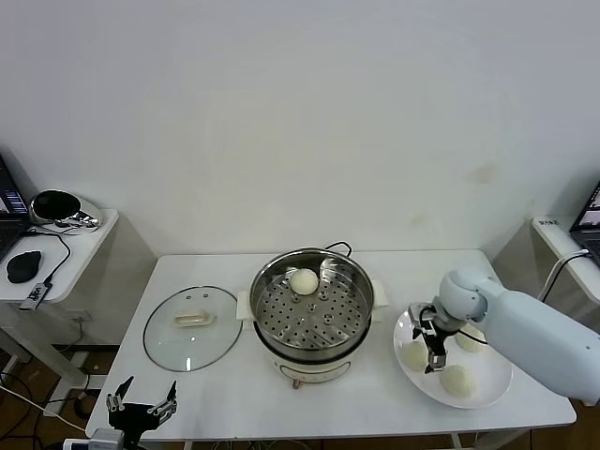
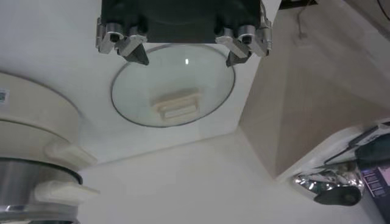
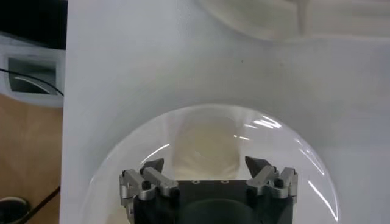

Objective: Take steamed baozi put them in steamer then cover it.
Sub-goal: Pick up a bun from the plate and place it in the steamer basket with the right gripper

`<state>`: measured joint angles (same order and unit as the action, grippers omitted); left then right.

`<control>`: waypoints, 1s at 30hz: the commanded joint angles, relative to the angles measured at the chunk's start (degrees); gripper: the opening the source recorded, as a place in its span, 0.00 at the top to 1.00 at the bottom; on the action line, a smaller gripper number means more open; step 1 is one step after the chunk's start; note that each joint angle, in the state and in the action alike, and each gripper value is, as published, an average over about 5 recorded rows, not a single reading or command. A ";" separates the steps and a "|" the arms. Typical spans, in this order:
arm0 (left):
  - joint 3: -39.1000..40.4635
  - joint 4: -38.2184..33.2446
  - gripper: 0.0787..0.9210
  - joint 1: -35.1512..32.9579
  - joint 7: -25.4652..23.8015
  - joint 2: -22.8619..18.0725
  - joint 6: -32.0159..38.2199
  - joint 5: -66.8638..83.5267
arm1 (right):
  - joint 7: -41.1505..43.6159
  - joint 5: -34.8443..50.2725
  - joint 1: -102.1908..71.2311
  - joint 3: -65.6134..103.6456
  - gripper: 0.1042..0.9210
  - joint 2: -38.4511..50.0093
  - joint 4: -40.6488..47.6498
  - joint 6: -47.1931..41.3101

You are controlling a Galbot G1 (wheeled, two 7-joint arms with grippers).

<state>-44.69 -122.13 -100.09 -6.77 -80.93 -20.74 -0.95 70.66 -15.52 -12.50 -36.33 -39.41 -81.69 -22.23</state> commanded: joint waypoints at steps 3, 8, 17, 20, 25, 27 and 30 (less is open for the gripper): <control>0.05 0.16 0.12 -0.03 0.04 -0.05 0.02 -0.08 | -0.75 -0.09 -0.64 0.56 0.25 -0.22 0.39 0.09; 0.05 0.08 0.12 -0.02 0.04 -0.07 0.01 -0.17 | -0.87 0.34 -0.86 1.15 0.35 -0.08 0.40 0.08; 0.48 0.56 0.12 1.08 -0.07 -0.35 0.03 -0.32 | 0.41 5.35 6.72 -2.00 0.44 5.73 -3.46 -0.66; 0.60 0.79 0.12 1.83 -0.07 -0.54 0.04 -0.29 | 1.81 8.66 15.73 -7.11 0.44 9.29 -5.96 -0.74; 0.62 0.47 0.12 2.37 -0.13 -0.59 0.08 -0.27 | 4.70 14.94 31.94 -14.05 0.44 11.25 -7.97 -0.97; 0.45 0.21 0.12 2.52 -0.14 -0.39 0.09 -0.18 | 5.87 18.88 39.20 -18.25 0.44 10.40 -7.67 -1.40; 0.09 -0.40 0.12 2.68 -0.16 -0.08 0.12 0.02 | 7.36 23.80 48.97 -24.90 0.44 7.14 -6.77 -2.35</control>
<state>-44.27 -121.96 -97.90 -6.88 -81.30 -20.65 -1.13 74.48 -3.50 10.30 -46.85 -32.10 -86.97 -23.66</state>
